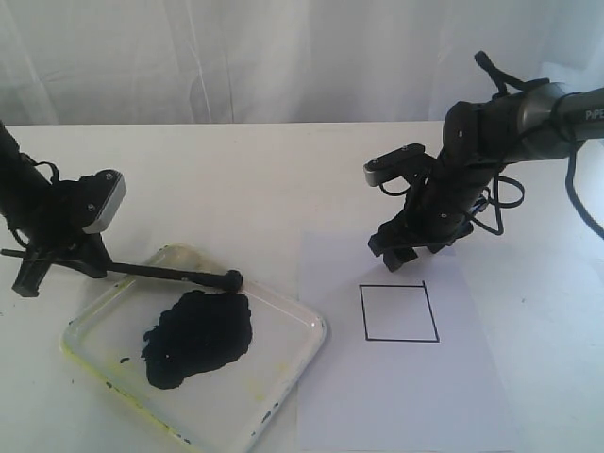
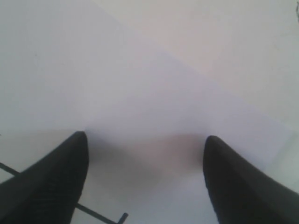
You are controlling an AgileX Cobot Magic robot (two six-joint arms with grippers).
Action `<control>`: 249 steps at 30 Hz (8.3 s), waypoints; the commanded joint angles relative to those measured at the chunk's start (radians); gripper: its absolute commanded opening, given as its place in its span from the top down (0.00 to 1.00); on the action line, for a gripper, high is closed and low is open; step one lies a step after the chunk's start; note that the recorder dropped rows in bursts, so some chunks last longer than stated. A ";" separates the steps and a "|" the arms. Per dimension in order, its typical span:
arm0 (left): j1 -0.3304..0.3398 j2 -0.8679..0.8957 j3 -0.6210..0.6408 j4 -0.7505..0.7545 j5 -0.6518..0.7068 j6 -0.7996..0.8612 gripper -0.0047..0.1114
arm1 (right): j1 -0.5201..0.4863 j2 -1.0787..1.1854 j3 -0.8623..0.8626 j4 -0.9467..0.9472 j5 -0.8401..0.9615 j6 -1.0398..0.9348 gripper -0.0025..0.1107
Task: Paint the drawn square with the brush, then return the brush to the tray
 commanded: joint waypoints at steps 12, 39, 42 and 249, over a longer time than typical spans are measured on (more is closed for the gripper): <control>-0.007 -0.158 -0.002 0.011 0.207 -0.034 0.96 | 0.000 0.015 0.002 -0.012 -0.006 0.004 0.40; -0.320 -0.257 -0.002 0.304 0.273 -0.773 0.96 | 0.000 0.015 0.002 -0.014 -0.044 0.004 0.40; -0.349 -0.257 -0.002 0.304 0.252 -0.840 0.96 | 0.000 0.015 0.002 -0.012 -0.044 0.004 0.40; -0.582 0.130 -0.421 0.527 0.267 -1.036 0.96 | 0.000 0.015 0.002 -0.011 -0.049 0.015 0.40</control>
